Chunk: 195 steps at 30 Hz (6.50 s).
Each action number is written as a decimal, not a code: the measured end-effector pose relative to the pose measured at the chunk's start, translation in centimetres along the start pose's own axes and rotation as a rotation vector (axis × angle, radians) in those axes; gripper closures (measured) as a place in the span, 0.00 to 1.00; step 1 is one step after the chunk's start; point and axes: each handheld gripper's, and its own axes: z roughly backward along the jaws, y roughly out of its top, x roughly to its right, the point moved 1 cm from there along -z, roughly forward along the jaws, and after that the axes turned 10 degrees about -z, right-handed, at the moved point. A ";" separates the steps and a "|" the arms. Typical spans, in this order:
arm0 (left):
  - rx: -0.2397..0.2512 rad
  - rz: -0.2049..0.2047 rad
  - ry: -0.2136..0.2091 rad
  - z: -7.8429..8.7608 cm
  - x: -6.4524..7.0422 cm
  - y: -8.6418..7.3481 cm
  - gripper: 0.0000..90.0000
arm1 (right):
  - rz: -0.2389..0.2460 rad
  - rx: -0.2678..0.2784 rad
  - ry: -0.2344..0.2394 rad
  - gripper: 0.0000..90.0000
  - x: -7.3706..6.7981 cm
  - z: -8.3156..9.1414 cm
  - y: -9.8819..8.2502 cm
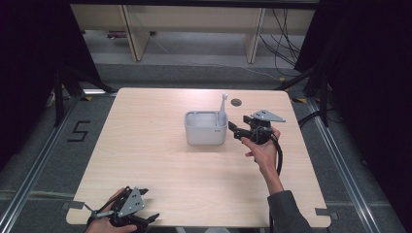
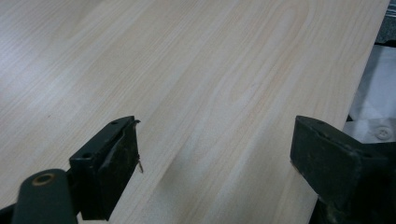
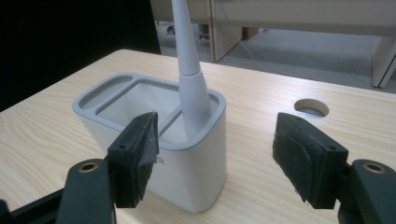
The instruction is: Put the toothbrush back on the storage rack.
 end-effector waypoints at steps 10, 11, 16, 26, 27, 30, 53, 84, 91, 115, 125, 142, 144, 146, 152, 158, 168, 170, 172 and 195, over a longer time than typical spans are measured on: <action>0.010 -0.003 -0.002 0.0 0.0 0.0 0.16 | -0.015 -0.031 -0.005 0.32 -0.1 0.7 -0.5; 0.009 -0.003 -0.001 0.0 0.0 0.0 0.16 | 0.002 -0.021 0.002 0.32 0.0 0.8 -0.5; 0.009 -0.003 0.000 0.0 0.0 0.0 0.16 | 0.010 -0.028 -0.003 0.30 -0.1 1.2 -0.7; 0.008 -0.006 0.003 0.0 -0.1 0.0 0.16 | 0.031 -0.049 0.023 0.26 -0.4 1.6 -1.4; 0.002 -0.007 0.003 0.0 0.0 0.0 0.16 | 0.016 -0.046 0.017 0.26 -0.5 1.6 -1.5; -0.003 -0.013 0.009 0.0 -0.1 0.0 0.16 | 0.019 -0.050 0.020 0.26 -0.6 1.8 -1.6; 0.008 -0.003 0.004 0.0 -0.1 0.0 0.16 | 0.037 -0.093 0.046 0.23 -1.4 3.1 -3.4; -0.005 -0.015 0.011 0.0 -0.1 0.0 0.16 | 0.079 -0.153 0.063 0.23 -2.2 3.7 -6.8; -0.005 -0.013 0.010 0.0 -0.1 -0.1 0.16 | 0.094 -0.159 0.066 0.23 -2.5 4.1 -7.3; -0.004 -0.012 0.015 -0.1 -0.1 -0.1 0.16 | 0.090 -0.254 0.076 0.20 -3.1 5.7 -9.7; 0.007 -0.006 0.006 -0.1 0.0 -0.1 0.16 | 0.113 -0.291 0.067 0.19 -3.0 6.5 -10.6; 0.007 -0.003 0.004 -0.1 0.0 -0.1 0.16 | 0.110 -0.357 0.030 0.19 -2.7 8.5 -12.1; 0.008 0.000 0.005 -0.1 0.0 -0.1 0.16 | 0.089 -0.371 0.027 0.19 -2.9 8.8 -12.3; 0.008 -0.003 0.005 -0.1 0.1 -0.1 0.16 | 0.091 -0.383 0.028 0.19 -2.8 9.0 -12.5; 0.004 -0.003 0.000 -0.1 0.0 -0.1 0.16 | 0.147 -0.378 0.022 0.18 -2.4 9.5 -12.8; 0.007 -0.001 0.005 -0.1 0.0 -0.1 0.16 | 0.104 -0.422 0.001 0.18 -2.7 10.2 -13.4; 0.009 -0.002 0.007 -0.1 0.0 -0.1 0.16 | 0.150 -0.439 -0.011 0.18 -2.2 11.0 -13.9; 0.008 -0.002 0.008 -0.1 0.0 -0.1 0.16 | 0.130 -0.440 -0.016 0.18 -2.1 11.2 -14.0; 0.007 -0.003 0.007 -0.1 0.0 -0.1 0.16 | 0.109 -0.440 -0.024 0.18 -2.2 11.4 -14.1; 0.009 -0.003 0.009 -0.1 0.0 -0.1 0.16 | 0.134 -0.446 -0.030 0.18 -1.7 11.9 -14.5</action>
